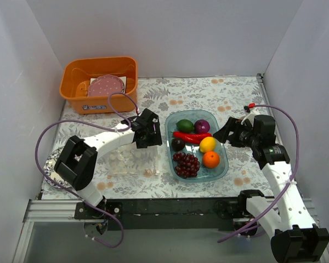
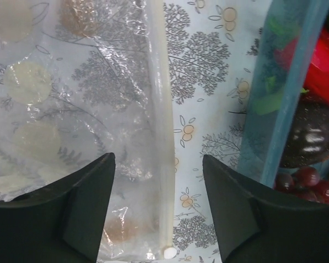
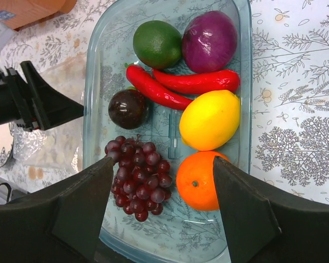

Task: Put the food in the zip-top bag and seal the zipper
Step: Pick up the zipper food storage bag at the center of the board.

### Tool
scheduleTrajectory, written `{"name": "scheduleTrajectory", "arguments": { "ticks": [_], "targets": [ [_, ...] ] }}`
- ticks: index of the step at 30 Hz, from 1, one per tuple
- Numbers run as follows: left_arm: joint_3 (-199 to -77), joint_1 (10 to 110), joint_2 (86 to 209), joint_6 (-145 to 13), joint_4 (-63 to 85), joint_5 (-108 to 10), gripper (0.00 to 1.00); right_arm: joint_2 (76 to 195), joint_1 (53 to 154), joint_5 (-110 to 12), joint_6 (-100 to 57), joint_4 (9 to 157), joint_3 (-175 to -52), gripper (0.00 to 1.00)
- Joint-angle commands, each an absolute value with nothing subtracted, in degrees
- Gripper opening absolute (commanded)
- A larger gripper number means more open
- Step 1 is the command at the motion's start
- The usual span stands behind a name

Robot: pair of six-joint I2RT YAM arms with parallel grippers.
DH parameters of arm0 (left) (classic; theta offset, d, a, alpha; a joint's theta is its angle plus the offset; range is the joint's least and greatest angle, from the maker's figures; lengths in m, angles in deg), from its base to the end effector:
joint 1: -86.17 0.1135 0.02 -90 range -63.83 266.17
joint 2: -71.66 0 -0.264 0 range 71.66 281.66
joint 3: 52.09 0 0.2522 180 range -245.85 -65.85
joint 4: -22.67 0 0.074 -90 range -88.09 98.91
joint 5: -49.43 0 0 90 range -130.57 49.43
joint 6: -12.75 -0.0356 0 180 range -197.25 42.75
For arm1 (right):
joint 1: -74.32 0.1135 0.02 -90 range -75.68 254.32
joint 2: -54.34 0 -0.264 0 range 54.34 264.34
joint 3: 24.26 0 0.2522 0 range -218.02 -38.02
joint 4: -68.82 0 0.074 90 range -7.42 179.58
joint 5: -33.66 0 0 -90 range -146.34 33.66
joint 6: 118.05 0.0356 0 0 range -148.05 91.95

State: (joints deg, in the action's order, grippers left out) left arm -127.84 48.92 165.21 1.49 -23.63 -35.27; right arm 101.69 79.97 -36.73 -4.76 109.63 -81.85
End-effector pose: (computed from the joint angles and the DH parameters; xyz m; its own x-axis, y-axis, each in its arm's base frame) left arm 0.2601 -0.1937 0.2014 -0.6994 -0.6950 -0.1668 -0.5909 0.6935 -0.4122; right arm 0.1798 0.0298 0.2978 -0.6152 0.3134 -0.7234 -0.1492 0.8547 0.4972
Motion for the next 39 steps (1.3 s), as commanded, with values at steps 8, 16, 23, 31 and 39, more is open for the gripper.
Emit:
{"name": "scheduleTrajectory", "arguments": {
  "ticks": [8,16,23,31,39],
  "targets": [
    [-129.9,48.7,168.4,2.2,-24.1,-31.6,0.59,99.9,80.0,-36.1,-4.1,109.0,-81.7,0.80],
    [-128.5,48.7,166.3,2.6,-24.1,-31.3,0.23,100.4,80.0,-35.4,-3.7,108.7,-81.2,0.80],
    [-128.0,48.7,163.0,2.7,-24.2,-33.1,0.03,100.3,80.0,-34.9,-3.6,108.6,-80.6,0.80],
    [-128.8,48.7,157.3,2.9,-25.8,-35.7,0.00,102.5,80.0,-30.9,-3.6,106.7,-80.7,0.79],
    [-128.1,48.7,150.5,2.6,-27.6,-37.3,0.00,104.2,81.3,-26.6,-1.1,102.4,-80.1,0.78]
  ]
}}
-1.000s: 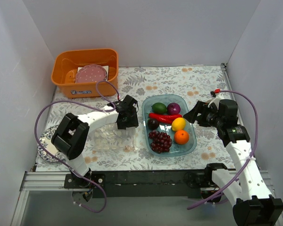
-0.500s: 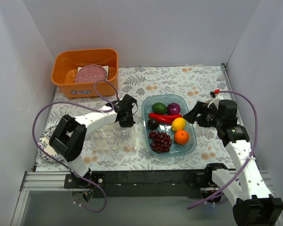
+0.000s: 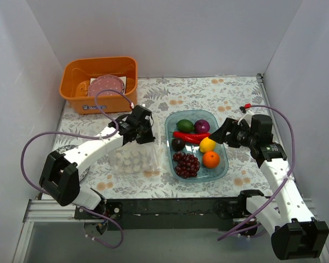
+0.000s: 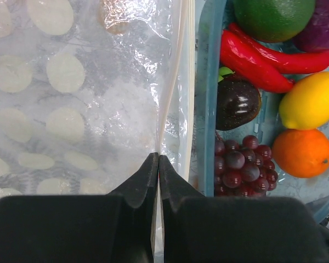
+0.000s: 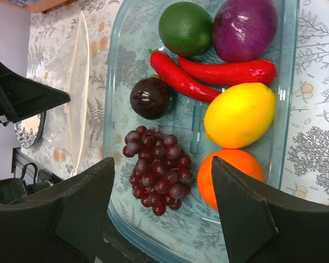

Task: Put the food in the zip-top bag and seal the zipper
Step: Pick up the zipper food storage bag at the center of the board, then open the zipper of the food storage bag at the center of the board.

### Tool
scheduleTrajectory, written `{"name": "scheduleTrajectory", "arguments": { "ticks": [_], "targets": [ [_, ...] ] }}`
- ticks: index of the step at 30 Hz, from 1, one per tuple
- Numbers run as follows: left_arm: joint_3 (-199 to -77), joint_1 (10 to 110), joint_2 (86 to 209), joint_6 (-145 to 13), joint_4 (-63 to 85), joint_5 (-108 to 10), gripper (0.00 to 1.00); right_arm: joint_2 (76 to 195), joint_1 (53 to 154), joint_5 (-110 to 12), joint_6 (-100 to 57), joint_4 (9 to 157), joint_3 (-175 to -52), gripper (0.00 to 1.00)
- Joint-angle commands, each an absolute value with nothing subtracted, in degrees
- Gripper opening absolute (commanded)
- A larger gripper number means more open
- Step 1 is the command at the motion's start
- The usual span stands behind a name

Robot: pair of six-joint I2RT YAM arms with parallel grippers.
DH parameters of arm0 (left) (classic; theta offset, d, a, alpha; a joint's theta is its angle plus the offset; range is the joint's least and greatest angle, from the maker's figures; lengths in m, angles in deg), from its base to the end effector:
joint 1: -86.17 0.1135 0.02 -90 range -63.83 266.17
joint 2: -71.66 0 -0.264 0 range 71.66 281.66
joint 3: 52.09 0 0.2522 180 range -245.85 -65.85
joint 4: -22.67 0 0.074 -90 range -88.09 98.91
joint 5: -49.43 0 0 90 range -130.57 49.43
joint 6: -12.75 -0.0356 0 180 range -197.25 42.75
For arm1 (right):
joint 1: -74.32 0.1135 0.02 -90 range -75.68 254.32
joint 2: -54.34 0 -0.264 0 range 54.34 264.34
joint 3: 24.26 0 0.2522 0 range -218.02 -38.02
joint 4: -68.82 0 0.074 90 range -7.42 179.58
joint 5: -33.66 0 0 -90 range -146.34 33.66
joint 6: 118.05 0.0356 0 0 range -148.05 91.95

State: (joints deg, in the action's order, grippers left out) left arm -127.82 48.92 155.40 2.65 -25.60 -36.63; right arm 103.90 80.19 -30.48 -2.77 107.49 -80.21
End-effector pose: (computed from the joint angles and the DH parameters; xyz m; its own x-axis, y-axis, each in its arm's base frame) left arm 0.2417 -0.1807 0.2497 -0.6807 -0.7163 -0.1536 -0.5512 0.6390 -0.5365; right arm 0.1865 0.0348 0.2859 -0.6763 0.3168 -0.6650 -0.1880 0.7986 0.5717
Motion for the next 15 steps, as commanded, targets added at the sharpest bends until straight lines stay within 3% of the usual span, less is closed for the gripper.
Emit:
{"name": "scheduleTrajectory", "arguments": {
  "ticks": [1,7,15],
  "targets": [
    [-128.1,48.7,149.8,2.5,-27.8,-37.4,0.00,104.3,81.6,-28.9,-0.6,102.9,-80.3,0.78],
    [-126.1,48.7,143.6,2.7,-27.6,-39.0,0.00,105.7,84.8,-26.7,2.4,96.5,-79.4,0.78],
    [-125.3,48.7,139.9,2.7,-29.1,-38.3,0.00,116.6,101.6,-35.1,2.7,97.7,-87.8,0.79]
  ]
}}
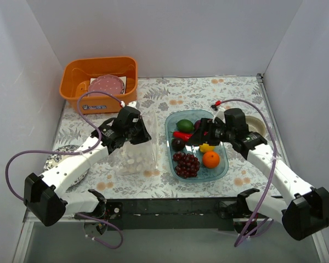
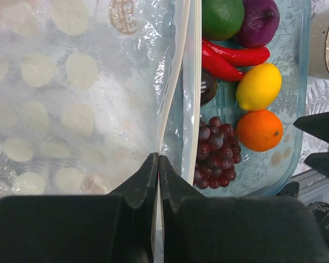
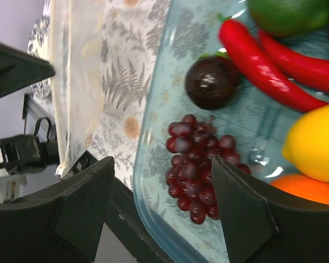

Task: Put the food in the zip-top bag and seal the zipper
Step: Open the zipper of the food storage bag at the center of the board.

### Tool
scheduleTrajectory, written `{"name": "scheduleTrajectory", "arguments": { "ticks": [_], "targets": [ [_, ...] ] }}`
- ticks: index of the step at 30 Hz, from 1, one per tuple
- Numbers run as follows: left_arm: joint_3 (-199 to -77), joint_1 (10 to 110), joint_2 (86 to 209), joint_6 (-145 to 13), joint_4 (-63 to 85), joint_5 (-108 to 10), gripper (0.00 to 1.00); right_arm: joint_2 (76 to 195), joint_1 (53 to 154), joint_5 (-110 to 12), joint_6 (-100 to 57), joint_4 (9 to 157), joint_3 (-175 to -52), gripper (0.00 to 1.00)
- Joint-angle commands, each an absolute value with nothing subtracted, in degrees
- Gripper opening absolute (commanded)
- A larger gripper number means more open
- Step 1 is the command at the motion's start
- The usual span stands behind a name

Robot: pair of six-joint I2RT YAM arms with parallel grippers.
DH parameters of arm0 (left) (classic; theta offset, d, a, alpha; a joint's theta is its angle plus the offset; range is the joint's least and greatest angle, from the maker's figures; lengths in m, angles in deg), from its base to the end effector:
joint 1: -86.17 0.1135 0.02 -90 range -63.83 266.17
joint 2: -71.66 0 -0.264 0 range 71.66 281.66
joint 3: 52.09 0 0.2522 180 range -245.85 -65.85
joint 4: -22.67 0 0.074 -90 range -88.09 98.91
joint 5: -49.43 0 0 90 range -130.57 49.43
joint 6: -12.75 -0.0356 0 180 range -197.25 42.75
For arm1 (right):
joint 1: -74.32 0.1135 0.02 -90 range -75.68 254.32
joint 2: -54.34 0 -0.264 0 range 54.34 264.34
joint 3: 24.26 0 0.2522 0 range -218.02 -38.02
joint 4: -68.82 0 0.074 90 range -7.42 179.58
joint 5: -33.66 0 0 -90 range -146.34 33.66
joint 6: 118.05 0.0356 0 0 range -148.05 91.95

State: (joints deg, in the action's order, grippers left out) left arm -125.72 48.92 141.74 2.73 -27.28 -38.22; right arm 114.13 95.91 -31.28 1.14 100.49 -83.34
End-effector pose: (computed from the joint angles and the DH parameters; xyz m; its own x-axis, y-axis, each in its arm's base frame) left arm 0.2057 -0.1546 0.2980 -0.6737 -0.7238 -0.1492 -0.4663 0.5730 -0.6739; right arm 0.2075 0.0983 0.2816 -0.7595 0.1746 -0.6266 -0.3385 0.7165 0.6099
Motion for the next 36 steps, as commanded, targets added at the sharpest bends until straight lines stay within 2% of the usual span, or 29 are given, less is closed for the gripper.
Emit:
{"name": "scheduleTrajectory", "arguments": {
  "ticks": [1,6,14,19,22,24,33,36],
  "targets": [
    [-125.4,48.7,139.6,2.8,-29.9,-38.1,0.00,117.3,102.4,-35.3,3.5,95.5,-87.7,0.79],
    [-124.6,48.7,136.5,2.9,-30.8,-38.5,0.00,120.2,106.7,-32.7,6.2,88.7,-88.1,0.78],
    [-122.9,48.7,135.6,3.2,-30.2,-40.1,0.00,133.0,116.6,-36.1,7.5,86.9,-97.8,0.73],
    [-122.1,48.7,135.0,3.9,-30.1,-40.5,0.00,137.9,118.1,-37.2,8.3,84.9,-100.0,0.72],
    [-121.7,48.7,134.5,4.0,-29.9,-40.5,0.00,139.6,118.6,-37.3,8.0,84.6,-101.0,0.68],
    [-121.4,48.7,134.3,4.0,-29.8,-40.5,0.00,140.9,118.8,-37.4,7.9,84.5,-101.6,0.61],
    [-120.7,48.7,134.1,4.5,-29.2,-42.0,0.00,145.4,118.9,-33.0,9.7,79.3,-100.7,0.58],
    [-120.9,48.7,134.0,4.5,-29.5,-41.8,0.00,146.4,118.9,-32.1,9.9,78.3,-100.3,0.45]
  ]
}}
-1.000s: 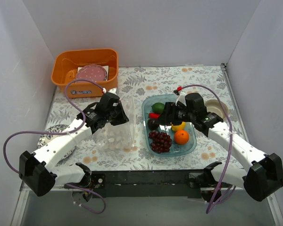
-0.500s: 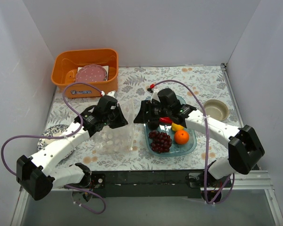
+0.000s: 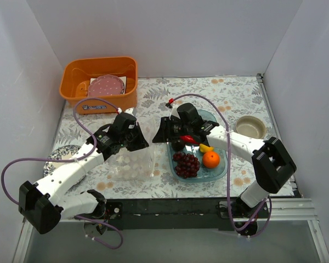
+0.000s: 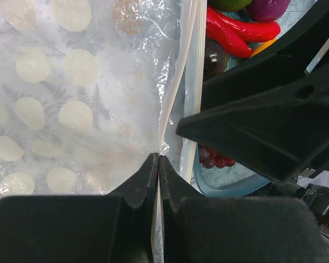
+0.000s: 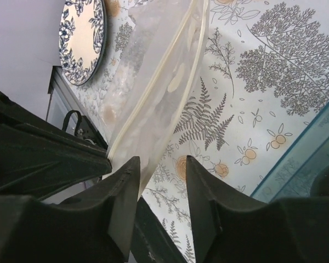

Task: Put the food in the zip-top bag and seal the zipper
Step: Open the zipper of the food storage bag at the center of the board.

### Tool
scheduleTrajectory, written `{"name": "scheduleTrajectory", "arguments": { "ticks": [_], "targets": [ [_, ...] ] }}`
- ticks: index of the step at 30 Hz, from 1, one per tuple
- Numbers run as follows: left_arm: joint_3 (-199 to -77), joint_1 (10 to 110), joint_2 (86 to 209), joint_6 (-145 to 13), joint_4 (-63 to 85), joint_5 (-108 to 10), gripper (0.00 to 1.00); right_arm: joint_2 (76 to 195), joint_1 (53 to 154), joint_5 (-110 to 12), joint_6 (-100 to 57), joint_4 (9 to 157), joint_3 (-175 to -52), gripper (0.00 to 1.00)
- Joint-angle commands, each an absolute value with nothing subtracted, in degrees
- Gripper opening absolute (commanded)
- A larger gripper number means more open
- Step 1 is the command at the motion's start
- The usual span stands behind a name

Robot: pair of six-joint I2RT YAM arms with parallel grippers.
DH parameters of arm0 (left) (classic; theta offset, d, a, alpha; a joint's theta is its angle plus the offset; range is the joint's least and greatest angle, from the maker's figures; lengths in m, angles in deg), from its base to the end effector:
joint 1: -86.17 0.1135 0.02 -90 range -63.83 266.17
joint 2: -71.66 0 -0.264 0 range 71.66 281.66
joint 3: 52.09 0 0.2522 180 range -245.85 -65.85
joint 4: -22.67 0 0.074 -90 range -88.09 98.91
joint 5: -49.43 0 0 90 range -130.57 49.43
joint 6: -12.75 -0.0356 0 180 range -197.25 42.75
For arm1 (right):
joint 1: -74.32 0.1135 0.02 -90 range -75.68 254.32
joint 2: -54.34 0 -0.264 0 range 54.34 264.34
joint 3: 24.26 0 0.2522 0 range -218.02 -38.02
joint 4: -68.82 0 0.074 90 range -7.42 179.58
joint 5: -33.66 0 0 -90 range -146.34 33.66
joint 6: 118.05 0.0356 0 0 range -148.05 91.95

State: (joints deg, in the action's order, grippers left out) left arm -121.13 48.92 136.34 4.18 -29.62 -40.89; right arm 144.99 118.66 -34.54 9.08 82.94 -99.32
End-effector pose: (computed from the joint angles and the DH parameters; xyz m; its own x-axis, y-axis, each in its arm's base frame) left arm 0.1846 -0.1406 0.2900 -0.6895 -0.7179 -0.0957 -0.4937 0.5626 -0.6632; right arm 0.2474 0.2603 0.2566 -0.8136 -0.0114 -0.5814 -0.4873 0.5588 0.6710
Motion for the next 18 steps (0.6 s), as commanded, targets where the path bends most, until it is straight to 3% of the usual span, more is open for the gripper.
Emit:
{"name": "scheduleTrajectory", "arguments": {
  "ticks": [1,4,12,18],
  "targets": [
    [-120.9,48.7,133.9,4.5,-29.8,-41.7,0.00,146.4,118.9,-32.2,9.9,78.1,-100.2,0.30],
    [-121.8,48.8,133.4,5.2,-31.6,-38.6,0.00,147.1,118.9,-33.7,10.1,79.3,-100.1,0.07],
    [-131.2,48.7,132.0,6.2,-45.4,-23.9,0.00,150.8,118.9,-43.7,9.7,89.6,-102.9,0.05],
    [-137.3,48.8,130.3,6.3,-52.5,-17.1,0.00,153.4,119.0,-44.4,10.2,90.3,-104.1,0.04]
  ]
}}
